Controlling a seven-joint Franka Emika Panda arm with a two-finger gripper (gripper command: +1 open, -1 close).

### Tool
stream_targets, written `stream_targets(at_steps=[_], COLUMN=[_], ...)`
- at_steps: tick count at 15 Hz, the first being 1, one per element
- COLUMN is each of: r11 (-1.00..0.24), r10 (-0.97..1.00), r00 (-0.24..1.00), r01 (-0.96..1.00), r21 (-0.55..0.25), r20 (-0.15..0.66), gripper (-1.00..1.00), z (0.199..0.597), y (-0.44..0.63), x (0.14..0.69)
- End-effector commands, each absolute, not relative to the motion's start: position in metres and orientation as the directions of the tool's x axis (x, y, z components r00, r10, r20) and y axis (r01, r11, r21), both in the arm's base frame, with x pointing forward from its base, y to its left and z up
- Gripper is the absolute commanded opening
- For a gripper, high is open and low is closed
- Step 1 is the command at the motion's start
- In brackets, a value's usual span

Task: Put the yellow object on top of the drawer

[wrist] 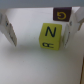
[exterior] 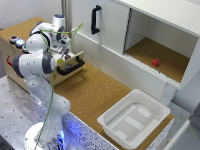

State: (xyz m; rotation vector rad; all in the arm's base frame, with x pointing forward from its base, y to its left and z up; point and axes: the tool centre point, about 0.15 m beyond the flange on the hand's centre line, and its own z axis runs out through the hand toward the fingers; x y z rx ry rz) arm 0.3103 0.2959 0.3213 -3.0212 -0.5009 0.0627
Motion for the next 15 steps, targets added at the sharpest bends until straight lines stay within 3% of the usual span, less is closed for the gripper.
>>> stream_targets(at_steps=[1,2,3,11,15], r11=[-0.944,-0.946,-0.953,-0.973,-0.977], r10=[0.292,0.288,0.266,0.203,0.205], r00=[0.956,0.956,0.962,0.976,0.974], r01=[0.294,0.292,0.273,0.209,0.210], r21=[-0.147,-0.144,-0.132,-0.098,-0.044], r20=[0.036,0.047,0.069,0.074,0.093], gripper=[1.00,1.00,-1.00,-1.00,-1.00], z=[0.299,0.300,0.303,0.311,0.342], y=[0.287,0.288,0.286,0.283,0.290], x=[0.309,0.310,0.312,0.313,0.309])
